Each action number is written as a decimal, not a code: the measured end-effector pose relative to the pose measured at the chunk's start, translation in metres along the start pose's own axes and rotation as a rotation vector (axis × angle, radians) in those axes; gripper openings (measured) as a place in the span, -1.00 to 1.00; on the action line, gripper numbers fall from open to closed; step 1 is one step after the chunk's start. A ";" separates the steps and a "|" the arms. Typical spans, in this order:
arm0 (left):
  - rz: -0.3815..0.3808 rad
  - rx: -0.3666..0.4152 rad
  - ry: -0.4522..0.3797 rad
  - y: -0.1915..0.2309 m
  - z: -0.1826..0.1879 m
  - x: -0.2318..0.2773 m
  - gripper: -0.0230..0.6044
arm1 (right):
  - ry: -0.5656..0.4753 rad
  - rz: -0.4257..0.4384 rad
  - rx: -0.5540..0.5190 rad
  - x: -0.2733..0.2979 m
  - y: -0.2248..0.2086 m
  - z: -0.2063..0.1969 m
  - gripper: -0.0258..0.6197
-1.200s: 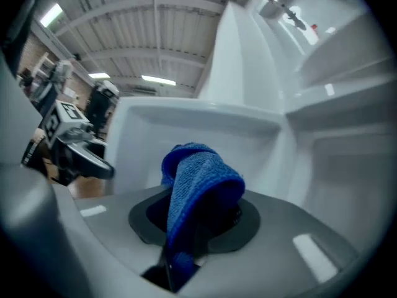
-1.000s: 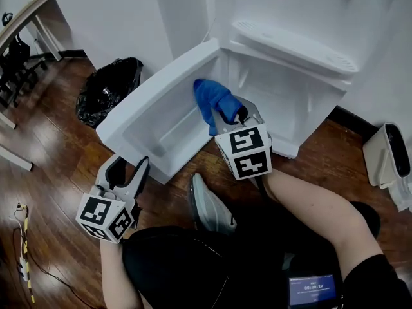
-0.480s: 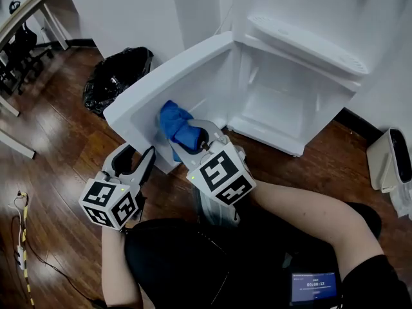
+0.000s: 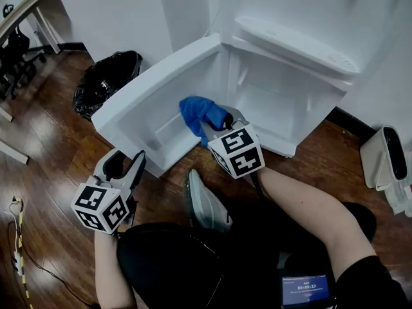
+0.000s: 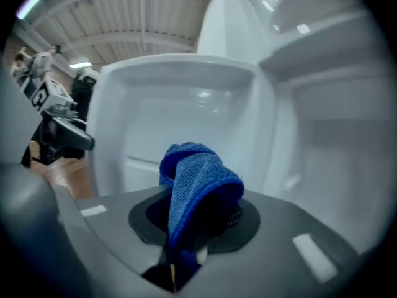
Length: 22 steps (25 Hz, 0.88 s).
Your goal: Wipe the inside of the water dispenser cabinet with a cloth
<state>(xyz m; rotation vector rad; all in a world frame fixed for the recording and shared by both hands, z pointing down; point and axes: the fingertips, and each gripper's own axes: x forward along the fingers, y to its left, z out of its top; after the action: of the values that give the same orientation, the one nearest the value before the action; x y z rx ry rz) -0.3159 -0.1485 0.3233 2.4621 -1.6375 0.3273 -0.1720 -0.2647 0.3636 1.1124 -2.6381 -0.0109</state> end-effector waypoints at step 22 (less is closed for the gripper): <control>0.136 -0.058 0.007 0.023 0.004 0.015 -0.30 | 0.044 0.444 -0.326 0.018 0.148 -0.001 -0.62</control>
<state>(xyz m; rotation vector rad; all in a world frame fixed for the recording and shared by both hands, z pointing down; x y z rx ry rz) -0.3309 -0.1720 0.3236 2.3116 -1.7894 0.3009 -0.2880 -0.1730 0.3858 0.4103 -2.6566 -0.3090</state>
